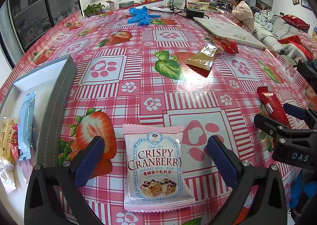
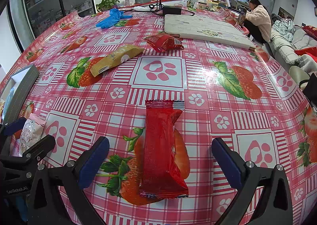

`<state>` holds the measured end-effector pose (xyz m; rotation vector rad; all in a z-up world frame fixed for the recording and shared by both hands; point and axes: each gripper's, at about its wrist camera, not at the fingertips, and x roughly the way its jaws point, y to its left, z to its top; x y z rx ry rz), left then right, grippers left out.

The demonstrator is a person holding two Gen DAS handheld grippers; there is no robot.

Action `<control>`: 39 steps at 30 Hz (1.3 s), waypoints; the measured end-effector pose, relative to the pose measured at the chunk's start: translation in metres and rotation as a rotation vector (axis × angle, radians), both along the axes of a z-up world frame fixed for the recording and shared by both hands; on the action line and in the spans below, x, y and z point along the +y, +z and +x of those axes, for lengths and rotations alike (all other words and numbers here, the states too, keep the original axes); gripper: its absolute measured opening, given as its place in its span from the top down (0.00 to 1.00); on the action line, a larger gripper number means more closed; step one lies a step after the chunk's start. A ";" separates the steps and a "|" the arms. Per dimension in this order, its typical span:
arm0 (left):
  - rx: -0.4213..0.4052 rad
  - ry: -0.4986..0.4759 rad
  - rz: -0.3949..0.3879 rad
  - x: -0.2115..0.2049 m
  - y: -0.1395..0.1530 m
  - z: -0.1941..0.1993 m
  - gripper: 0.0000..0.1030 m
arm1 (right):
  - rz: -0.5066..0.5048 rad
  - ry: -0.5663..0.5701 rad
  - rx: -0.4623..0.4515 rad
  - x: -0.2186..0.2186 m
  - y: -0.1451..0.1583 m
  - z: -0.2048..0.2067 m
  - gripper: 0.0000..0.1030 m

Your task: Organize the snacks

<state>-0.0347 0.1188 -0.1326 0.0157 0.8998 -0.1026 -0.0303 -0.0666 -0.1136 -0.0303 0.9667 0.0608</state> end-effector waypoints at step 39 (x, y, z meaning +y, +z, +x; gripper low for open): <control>0.000 0.001 0.000 0.000 -0.001 0.000 0.00 | -0.002 0.014 0.015 0.001 0.001 0.000 0.00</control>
